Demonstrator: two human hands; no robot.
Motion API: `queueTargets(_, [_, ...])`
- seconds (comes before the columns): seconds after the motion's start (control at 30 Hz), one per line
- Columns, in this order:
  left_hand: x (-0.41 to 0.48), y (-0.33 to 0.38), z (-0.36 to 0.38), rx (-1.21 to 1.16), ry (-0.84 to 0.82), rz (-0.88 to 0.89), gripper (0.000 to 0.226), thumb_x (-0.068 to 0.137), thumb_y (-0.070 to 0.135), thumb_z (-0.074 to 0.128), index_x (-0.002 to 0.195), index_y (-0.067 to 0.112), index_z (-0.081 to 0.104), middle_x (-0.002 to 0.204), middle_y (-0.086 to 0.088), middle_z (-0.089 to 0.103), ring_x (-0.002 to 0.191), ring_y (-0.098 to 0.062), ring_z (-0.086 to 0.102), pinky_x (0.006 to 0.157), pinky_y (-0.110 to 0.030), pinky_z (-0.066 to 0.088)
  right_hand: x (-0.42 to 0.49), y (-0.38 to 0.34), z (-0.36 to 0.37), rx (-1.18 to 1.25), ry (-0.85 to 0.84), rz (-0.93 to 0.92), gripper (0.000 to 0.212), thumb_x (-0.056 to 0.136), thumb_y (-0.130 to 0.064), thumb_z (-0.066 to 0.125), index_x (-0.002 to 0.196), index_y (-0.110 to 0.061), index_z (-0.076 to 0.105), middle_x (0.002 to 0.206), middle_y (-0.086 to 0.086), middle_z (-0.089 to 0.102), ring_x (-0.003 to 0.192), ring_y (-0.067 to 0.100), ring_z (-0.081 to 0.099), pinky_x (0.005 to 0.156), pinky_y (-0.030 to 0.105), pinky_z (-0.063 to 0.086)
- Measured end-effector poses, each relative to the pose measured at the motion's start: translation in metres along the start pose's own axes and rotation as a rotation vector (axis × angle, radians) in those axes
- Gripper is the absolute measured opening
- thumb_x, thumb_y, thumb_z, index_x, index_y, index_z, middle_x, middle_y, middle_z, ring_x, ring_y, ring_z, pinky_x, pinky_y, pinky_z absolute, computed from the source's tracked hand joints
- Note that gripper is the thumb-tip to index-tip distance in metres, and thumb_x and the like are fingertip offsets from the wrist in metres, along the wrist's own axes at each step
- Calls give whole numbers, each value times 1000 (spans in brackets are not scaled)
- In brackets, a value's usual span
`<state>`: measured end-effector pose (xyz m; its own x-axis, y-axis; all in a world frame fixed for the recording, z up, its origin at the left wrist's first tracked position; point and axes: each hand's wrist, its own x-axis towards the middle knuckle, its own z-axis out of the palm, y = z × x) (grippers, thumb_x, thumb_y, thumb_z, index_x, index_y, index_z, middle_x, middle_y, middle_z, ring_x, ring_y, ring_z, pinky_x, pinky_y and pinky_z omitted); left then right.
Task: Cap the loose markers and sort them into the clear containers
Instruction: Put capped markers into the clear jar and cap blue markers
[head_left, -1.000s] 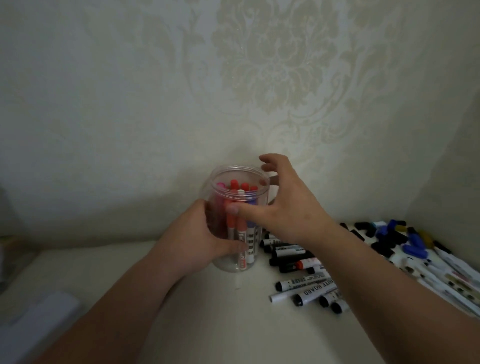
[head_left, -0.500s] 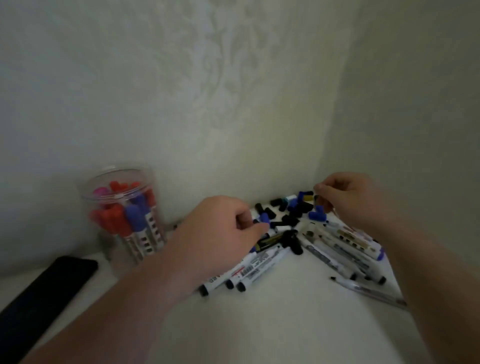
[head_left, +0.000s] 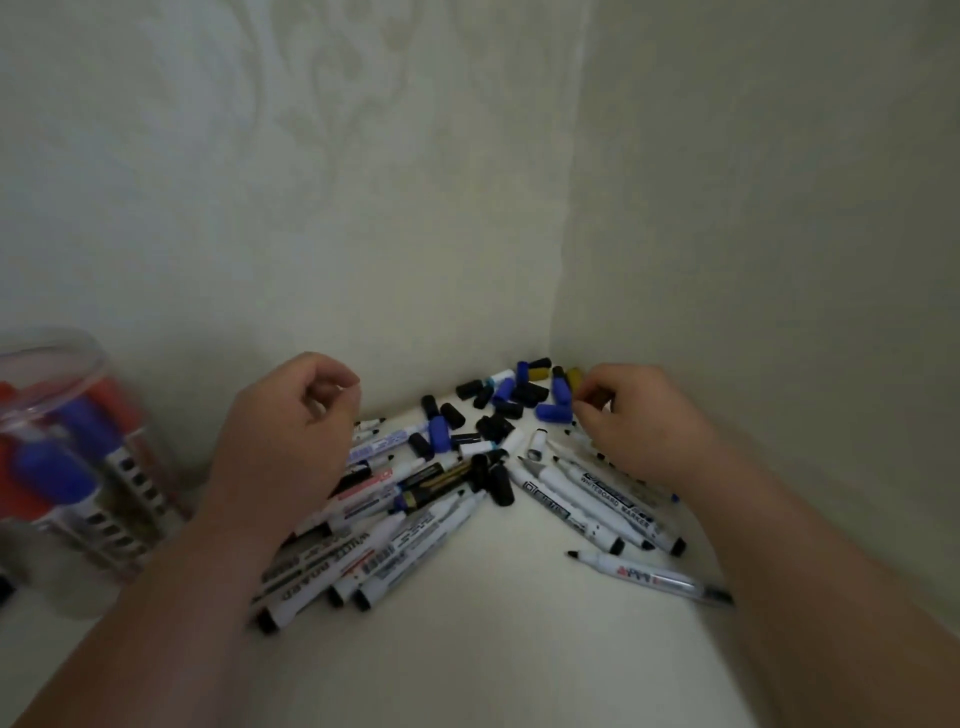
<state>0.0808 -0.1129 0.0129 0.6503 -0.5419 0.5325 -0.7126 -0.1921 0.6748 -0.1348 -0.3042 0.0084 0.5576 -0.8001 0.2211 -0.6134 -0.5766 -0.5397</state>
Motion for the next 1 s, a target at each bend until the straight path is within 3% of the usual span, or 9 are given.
queueTargets(0.17, [0,-10,3,48,-163,-62,14,92,19,67,83,29,69,74,12,64,68,-1,58,55,-19,38,2,6,-3,-68,51,64,13,94,-17,58,95,-23,70,94,-2,69,82,17,62,73,30,51])
queueTargets(0.4, [-6,-4,9,-38,-139,12,12,92,14,66,85,22,71,70,10,65,64,-2,61,50,-11,41,9,5,-3,-138,56,126,15,94,-17,61,104,-22,71,97,-4,64,87,16,59,75,25,44])
queueTargets(0.5, [-11,-2,17,-32,-195,44,14,93,17,66,83,27,70,70,13,65,60,-4,62,53,-16,44,21,-11,5,-179,-38,103,14,93,-17,60,100,-22,70,100,1,68,88,19,62,78,32,52])
queueTargets(0.63, [-8,-4,16,-50,-162,55,13,92,17,66,83,26,70,67,12,64,56,-7,61,53,-23,50,41,-31,12,-353,-219,40,19,91,-12,64,108,-17,70,107,4,67,96,23,64,89,37,55])
queueTargets(0.83, [3,-10,4,-38,-82,-9,12,92,17,65,86,25,71,69,10,64,61,-8,59,56,-23,44,60,-43,25,-591,-365,-24,28,88,-9,66,116,-16,68,108,8,67,97,27,65,84,34,55])
queueTargets(0.93, [10,-18,-1,-46,-105,-48,12,94,18,62,90,27,70,74,9,68,65,-7,62,62,-26,49,61,-39,25,-482,-287,-33,29,89,-7,64,117,-15,66,112,7,67,96,23,63,85,33,53])
queueTargets(1.0, [12,-21,-1,-44,-150,-61,13,95,19,60,93,27,70,77,9,68,68,-9,63,63,-27,48,58,-35,18,-279,-141,-35,25,90,-11,67,114,-17,67,104,1,66,82,12,59,71,23,48])
